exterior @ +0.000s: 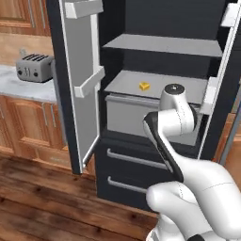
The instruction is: Take the cheese, chicken drumstick, and lemon from the fridge and place them on the plate on the dining counter to create an appetizer plate.
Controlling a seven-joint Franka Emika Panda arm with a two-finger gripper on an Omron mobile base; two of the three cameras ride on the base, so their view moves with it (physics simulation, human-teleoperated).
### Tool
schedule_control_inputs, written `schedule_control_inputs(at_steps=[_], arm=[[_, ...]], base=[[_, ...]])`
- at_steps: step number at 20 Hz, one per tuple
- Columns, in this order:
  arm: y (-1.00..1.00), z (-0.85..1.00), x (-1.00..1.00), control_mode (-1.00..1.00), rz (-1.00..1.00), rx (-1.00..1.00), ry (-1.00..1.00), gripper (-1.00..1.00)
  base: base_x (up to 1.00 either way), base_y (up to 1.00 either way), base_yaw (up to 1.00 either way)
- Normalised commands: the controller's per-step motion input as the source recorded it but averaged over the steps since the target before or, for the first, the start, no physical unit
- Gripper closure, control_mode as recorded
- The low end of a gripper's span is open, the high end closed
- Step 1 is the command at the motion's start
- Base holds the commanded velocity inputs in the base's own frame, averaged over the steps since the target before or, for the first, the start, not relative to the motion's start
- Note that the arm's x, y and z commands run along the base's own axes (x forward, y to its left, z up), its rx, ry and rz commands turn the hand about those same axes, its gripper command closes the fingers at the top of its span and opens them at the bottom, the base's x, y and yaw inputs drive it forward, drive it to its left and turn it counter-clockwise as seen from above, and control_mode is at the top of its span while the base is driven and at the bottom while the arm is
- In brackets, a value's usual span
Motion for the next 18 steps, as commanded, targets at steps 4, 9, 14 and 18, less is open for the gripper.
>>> schedule_control_inputs(at_steps=[4, 9, 14, 18], arm=[[0.0, 0.0, 0.0, 1.0, 0.0, 0.0, 0.0, -1.0], [0.0, 0.0, 0.0, 1.0, 0.0, 0.0, 0.0, -1.0], [0.0, 0.0, 0.0, 1.0, 0.0, 0.0, 0.0, -1.0], [0.0, 0.0, 0.0, 1.0, 0.0, 0.0, 0.0, -1.0]], base=[[0.52, 0.63, -0.55], [0.42, 0.5, -0.55], [0.75, 0.2, -0.42], [0.7, 0.28, -0.09]])
